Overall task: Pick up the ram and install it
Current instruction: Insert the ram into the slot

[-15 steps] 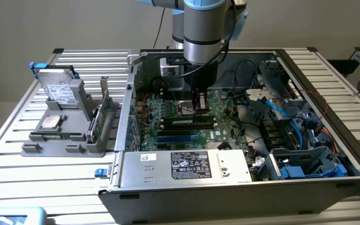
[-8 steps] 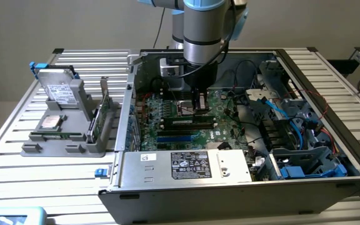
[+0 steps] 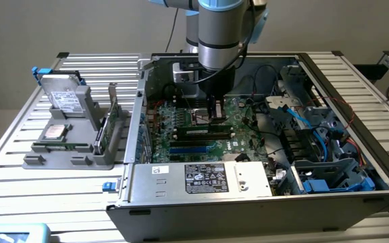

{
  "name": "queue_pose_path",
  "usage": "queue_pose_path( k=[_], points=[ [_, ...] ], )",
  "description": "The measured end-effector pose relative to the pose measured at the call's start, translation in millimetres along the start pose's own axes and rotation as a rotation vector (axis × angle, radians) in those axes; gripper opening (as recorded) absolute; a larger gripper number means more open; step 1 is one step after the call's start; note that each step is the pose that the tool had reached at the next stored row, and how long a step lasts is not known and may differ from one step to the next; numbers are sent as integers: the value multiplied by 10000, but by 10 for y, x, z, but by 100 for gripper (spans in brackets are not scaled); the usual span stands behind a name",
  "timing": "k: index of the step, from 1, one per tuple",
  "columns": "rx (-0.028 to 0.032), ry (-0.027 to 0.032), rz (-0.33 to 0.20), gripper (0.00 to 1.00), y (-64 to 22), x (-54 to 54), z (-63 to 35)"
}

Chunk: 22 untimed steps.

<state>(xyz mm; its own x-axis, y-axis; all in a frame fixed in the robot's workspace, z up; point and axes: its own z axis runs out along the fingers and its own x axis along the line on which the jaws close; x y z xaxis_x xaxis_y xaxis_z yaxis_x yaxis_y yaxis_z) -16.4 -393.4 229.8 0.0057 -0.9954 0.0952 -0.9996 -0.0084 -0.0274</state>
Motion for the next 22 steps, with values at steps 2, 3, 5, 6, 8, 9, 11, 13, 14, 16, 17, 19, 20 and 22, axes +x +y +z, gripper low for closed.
queue_pose_path(
  k=[2,3,5,6,8,9,11,13,14,16,17,19,20,22],
  points=[
    [-1,2,1,12,0,5,-9],
    [-1,0,1,12,0,6,-12],
    [1,-2,0,12,-1,9,-19],
    [0,-1,-1,12,-1,13,-21],
    [0,0,0,12,0,20,-21],
    [0,1,1,12,0,23,-21],
    [0,0,2,12,0,27,-20],
    [-2,1,13,12,-1,28,-20],
    [-3,1,20,12,-1,29,-20],
    [-4,1,35,12,-1,29,-20],
    [-5,2,46,12,0,29,-20],
    [-7,3,65,12,-1,29,-20],
    [-8,3,67,12,-1,29,-20],
    [-7,2,68,12,-1,29,-19]
  ],
)
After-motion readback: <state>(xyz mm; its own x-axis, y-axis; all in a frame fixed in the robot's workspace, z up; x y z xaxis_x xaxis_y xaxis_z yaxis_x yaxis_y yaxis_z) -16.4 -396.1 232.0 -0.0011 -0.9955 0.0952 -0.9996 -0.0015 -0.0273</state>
